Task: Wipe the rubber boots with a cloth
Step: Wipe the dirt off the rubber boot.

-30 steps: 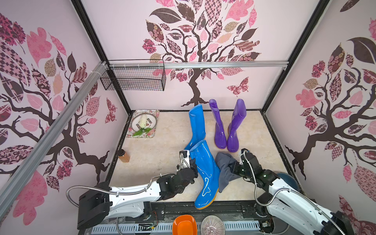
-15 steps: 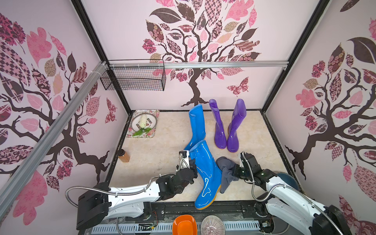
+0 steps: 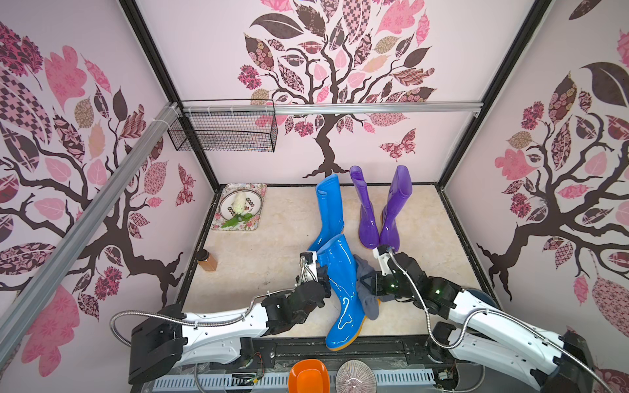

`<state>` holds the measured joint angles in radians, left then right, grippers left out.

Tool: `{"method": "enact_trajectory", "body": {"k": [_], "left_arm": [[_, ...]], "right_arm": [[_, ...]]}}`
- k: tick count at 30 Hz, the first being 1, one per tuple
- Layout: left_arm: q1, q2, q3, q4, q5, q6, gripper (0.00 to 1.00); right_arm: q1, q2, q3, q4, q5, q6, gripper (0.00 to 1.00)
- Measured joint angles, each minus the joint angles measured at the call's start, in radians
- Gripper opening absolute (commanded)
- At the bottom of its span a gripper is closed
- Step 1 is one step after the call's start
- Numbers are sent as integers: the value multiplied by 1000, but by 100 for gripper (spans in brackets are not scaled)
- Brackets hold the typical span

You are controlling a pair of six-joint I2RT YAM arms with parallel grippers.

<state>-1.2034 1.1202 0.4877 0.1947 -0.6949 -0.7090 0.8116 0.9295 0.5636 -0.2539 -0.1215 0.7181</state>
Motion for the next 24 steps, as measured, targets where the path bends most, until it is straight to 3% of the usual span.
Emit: {"method": "enact_trajectory", "body": {"k": [5, 15, 19, 24], "left_arm": [[-4, 0, 0, 4, 0, 2, 0], [-22, -29, 0, 31, 12, 2, 0], [-29, -52, -7, 43, 27, 2, 0], [-33, -94, -40, 42, 43, -1, 0]], "right_arm": [[-3, 166, 38, 56, -58, -26, 0], [1, 330, 406, 105, -120, -64, 0], [2, 339, 357, 149, -113, -46, 0], [9, 249, 140, 165, -26, -1, 0]]}}
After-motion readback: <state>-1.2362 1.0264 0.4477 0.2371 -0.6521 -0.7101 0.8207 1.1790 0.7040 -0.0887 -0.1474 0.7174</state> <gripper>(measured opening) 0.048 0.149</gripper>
